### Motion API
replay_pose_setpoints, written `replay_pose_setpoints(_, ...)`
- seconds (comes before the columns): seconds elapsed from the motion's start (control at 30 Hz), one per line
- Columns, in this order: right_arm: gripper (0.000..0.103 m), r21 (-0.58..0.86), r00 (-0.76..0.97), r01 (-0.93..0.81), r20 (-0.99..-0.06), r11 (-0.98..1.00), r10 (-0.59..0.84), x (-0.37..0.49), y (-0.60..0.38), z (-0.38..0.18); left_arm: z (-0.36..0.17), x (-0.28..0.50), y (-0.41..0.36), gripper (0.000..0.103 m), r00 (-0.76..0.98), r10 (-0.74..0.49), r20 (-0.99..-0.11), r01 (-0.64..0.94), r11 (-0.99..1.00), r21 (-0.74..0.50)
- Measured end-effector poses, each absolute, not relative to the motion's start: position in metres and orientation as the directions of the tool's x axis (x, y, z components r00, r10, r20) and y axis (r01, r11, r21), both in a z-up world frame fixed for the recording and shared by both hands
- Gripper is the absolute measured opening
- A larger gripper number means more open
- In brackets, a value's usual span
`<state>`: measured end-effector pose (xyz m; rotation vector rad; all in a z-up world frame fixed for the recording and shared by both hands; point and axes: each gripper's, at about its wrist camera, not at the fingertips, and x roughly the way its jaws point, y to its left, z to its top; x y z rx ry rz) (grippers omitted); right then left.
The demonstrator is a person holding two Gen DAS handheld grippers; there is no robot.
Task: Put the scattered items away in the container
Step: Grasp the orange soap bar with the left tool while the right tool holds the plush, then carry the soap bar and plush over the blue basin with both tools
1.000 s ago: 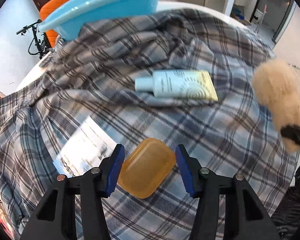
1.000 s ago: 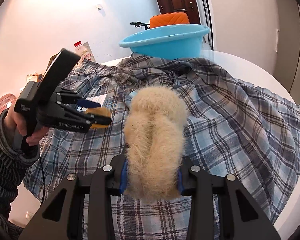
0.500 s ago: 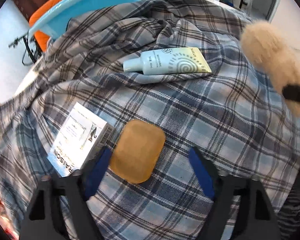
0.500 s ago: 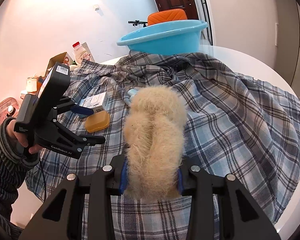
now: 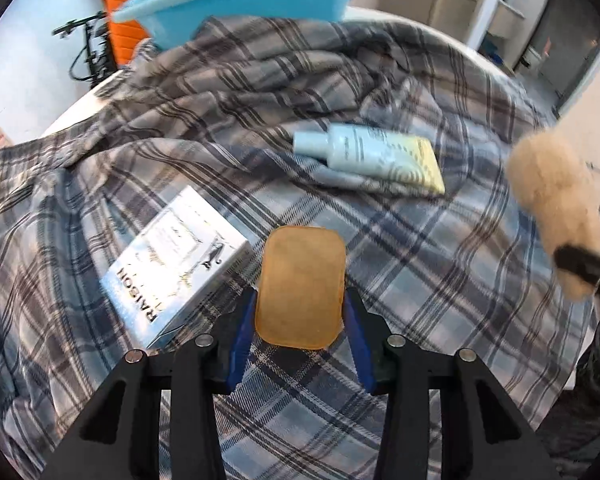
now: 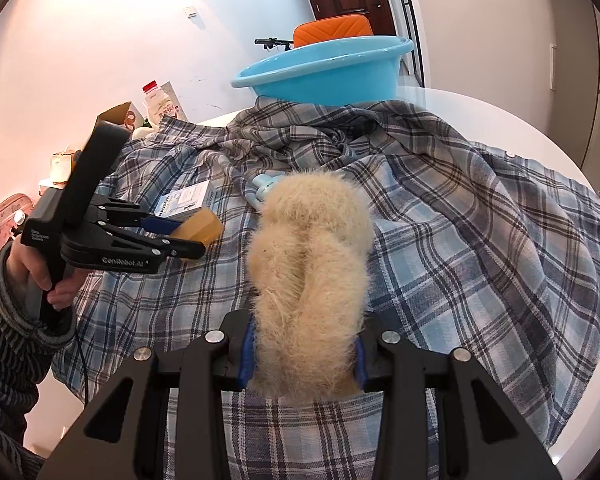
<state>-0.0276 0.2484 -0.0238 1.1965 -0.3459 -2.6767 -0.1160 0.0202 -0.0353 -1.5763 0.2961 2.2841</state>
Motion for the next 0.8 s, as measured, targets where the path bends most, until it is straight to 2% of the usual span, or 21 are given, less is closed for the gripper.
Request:
replay_pose_setpoints(0.27,0.036,0.254,-0.663,0.08,-0.708,-0.964,-0.242,-0.026,0.245,-0.019,-0.024,-0.114,0.019,0.045,-0.421,0.083,-0.903,-0.281,-0.959,0.043)
replay_pose_setpoints(0.47,0.036,0.22,-0.655,0.044,-0.73,-0.974,-0.195,-0.029,0.245,-0.023,-0.034,-0.101,0.037,0.045,-0.386,0.146,-0.911,-0.301,-0.953,-0.025)
replay_pose_setpoints(0.8,0.036,0.133,-0.676,0.038,-0.727,-0.99,-0.123,-0.045,0.246,-0.008,-0.02,-0.098,0.061,0.045,-0.446,0.149,-0.882,-0.27,-0.963,-0.026)
